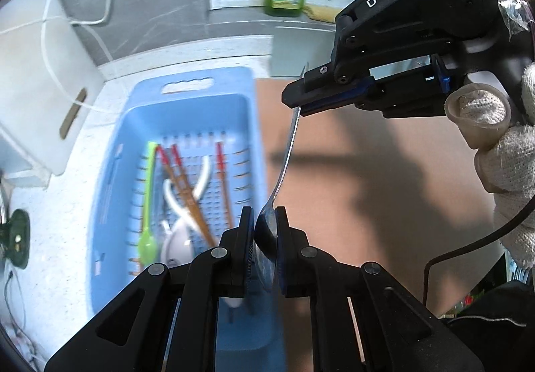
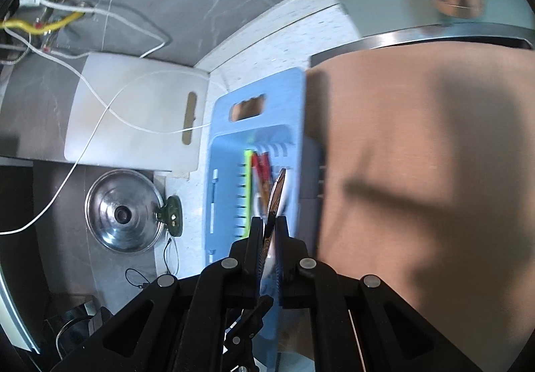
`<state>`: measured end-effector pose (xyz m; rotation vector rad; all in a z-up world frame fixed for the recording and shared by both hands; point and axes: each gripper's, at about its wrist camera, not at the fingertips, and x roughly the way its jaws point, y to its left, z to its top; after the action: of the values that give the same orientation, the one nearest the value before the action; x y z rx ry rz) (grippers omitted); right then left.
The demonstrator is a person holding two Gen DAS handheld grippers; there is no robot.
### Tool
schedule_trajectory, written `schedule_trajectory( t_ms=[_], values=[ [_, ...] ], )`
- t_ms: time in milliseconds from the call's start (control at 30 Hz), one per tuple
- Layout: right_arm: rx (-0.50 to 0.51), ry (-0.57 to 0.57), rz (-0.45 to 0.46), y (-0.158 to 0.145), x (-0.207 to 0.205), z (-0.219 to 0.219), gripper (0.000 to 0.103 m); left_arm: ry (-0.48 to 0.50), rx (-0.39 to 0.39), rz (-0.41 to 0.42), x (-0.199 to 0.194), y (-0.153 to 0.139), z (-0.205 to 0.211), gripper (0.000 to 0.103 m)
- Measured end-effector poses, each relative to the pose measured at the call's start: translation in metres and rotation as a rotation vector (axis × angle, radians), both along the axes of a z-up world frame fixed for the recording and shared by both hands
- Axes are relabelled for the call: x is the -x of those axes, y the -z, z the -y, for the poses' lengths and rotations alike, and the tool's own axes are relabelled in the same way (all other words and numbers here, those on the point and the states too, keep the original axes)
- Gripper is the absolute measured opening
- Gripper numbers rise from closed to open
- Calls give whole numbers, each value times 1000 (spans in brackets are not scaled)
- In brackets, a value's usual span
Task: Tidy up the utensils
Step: 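Carry the metal spoon with both tools and lower it into the basket, then open both tools to release the metal spoon into the basket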
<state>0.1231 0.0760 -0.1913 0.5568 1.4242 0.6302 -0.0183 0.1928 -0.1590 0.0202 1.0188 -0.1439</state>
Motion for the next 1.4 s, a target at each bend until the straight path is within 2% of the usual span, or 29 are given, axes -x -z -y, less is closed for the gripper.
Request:
schedule_trajectory(
  t_ms=[233,500,967,1400],
  values=[
    [17,-50,-5,11,-3,-51,6,-42,8,-21,-1,10,-42,11],
    [65,-75,-32,34,-8,-82,6,-55,29,-69,-9,32,-69,11],
    [150,-101,-74,66,-20,-107,6,-65,57,-143,-21,62,-77,10],
    [177,-157,-78,78,-21,-124,5,-78,57,-158,-28,68,-80,10]
  ],
)
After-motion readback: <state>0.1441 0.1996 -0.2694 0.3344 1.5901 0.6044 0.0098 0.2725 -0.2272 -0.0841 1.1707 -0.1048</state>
